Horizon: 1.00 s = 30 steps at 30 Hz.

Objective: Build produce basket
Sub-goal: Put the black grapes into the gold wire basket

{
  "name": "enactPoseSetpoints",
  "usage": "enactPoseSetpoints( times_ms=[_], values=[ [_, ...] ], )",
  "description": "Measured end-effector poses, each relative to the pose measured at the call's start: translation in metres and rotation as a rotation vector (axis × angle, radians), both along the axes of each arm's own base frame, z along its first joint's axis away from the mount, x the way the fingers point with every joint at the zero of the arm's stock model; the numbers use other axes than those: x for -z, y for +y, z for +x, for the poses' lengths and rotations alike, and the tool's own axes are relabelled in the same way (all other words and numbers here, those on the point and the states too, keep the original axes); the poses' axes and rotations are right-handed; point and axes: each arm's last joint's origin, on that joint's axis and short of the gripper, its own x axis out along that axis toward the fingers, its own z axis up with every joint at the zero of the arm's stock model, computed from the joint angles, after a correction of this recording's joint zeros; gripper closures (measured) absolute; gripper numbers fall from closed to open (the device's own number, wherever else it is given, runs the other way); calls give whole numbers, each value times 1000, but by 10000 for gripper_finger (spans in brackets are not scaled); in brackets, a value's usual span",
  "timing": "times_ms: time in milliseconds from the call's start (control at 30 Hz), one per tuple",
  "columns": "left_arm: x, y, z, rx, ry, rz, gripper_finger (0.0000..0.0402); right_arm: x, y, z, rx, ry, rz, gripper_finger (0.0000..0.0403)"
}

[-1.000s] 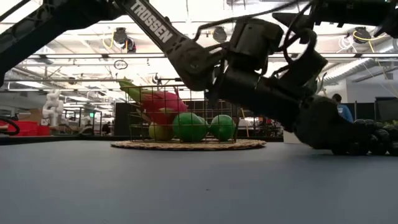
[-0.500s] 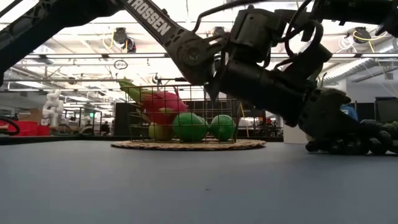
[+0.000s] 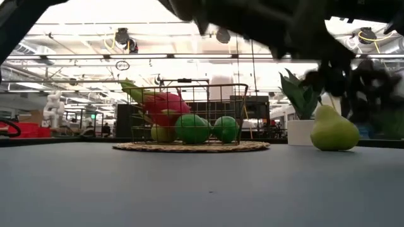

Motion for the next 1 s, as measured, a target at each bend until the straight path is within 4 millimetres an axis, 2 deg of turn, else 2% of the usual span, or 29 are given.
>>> enactPoseSetpoints(
  times_ms=[133,367,433,600,767,867,1000],
  values=[
    [-31,-1,-12,-14,-5,11,378,-1,1,-1,0,-4,-9,106],
    [-73,9,-33,-59,11,59,392,-2,1,-4,1,-11,-13,106],
    [-77,15,-38,-101,44,83,391,-2,1,-5,1,-8,-12,106],
    [-103,29,-56,-201,69,135,376,-1,1,-6,1,2,-11,106],
    [-132,45,-81,-299,100,202,390,-1,1,-6,0,4,-9,106],
    [-149,57,-95,-340,99,195,392,-1,1,-6,0,7,-8,106],
    [-161,76,-109,-407,132,169,381,-1,1,-7,-1,8,-4,106]
  ],
)
